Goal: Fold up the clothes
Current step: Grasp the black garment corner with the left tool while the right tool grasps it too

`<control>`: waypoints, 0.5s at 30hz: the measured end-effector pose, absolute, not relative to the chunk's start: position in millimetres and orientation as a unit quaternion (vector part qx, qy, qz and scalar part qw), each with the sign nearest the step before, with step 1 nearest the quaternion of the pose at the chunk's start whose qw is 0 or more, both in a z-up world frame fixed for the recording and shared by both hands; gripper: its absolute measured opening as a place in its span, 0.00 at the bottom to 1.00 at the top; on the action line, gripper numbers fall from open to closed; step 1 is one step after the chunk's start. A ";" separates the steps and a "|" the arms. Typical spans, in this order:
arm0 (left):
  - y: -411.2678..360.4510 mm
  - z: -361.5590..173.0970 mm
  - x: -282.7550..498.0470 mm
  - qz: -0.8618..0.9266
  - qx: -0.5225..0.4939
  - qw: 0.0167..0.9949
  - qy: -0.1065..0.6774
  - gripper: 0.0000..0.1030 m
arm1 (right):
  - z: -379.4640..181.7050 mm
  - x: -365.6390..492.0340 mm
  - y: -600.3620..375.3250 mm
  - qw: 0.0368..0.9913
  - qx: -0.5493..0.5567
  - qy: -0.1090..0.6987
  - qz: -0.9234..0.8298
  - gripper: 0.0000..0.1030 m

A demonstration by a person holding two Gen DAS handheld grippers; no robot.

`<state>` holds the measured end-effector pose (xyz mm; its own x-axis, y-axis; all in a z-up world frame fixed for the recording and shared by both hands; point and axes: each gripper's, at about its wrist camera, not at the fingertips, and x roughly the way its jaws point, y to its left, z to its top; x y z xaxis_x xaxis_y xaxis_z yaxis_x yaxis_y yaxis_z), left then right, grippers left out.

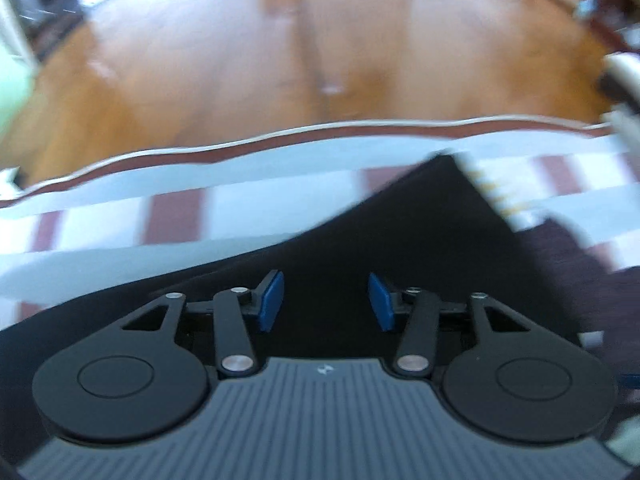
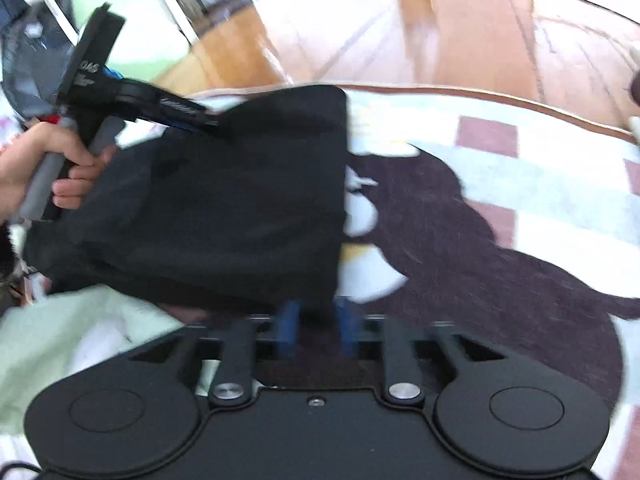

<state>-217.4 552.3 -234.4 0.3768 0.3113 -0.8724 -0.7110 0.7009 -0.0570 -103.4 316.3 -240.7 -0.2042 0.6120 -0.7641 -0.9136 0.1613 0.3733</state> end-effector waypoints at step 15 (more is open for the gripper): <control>519.4 -265.1 -101.3 0.270 -0.127 0.801 0.520 0.02 | -255.2 -121.8 327.3 0.616 -0.148 0.439 0.638 0.22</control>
